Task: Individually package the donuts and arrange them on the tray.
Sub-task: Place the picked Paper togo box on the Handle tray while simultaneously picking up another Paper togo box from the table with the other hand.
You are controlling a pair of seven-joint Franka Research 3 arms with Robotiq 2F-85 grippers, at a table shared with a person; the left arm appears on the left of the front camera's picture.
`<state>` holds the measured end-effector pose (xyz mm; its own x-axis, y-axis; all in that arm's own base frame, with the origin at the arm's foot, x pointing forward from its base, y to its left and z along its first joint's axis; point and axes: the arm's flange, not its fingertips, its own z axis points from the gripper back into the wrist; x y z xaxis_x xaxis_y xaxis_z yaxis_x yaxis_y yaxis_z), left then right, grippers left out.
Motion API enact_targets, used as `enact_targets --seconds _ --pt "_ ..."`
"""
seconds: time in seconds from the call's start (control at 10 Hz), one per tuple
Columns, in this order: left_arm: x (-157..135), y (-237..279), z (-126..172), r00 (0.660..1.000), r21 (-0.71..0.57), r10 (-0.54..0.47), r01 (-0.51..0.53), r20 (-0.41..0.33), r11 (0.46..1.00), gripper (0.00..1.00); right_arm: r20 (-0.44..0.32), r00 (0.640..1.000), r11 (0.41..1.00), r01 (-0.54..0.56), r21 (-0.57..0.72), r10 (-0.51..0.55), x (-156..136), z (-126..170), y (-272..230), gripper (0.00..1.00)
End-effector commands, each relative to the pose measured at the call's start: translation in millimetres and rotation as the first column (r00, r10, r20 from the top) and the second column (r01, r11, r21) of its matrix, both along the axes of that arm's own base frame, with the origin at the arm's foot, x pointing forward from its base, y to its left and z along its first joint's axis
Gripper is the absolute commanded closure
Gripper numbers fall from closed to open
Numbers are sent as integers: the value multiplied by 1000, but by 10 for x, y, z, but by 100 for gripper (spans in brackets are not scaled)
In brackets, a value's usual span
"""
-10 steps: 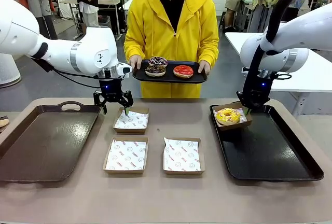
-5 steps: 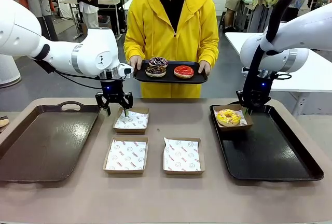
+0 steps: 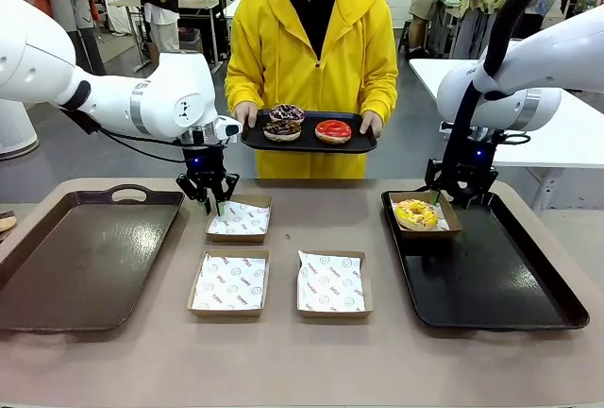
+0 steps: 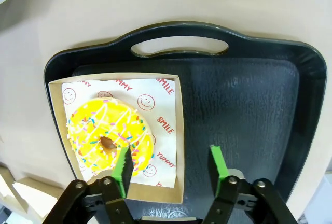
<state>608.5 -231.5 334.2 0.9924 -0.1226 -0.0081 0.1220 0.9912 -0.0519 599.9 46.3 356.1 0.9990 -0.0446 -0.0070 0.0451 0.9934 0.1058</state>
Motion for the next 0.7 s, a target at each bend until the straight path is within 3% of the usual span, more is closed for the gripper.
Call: enact_targets --seconds 0.0,0.4,0.5,0.6 --pt "20 10 22 1000 25 -3 3 5 1000 100 0 1000 1000 -24 16 24 -20 83 -3 0" --pt "-7 26 61 1000 15 -17 17 8 1000 100 9 1000 999 -27 42 27 -156 199 -87 0" --pt "-44 23 125 999 6 -13 13 -32 1000 100 -7 999 996 -52 71 53 -234 255 -146 0" --pt "-96 53 358 998 -48 -33 30 -57 998 100 -35 993 972 -107 208 117 -387 411 -320 0"
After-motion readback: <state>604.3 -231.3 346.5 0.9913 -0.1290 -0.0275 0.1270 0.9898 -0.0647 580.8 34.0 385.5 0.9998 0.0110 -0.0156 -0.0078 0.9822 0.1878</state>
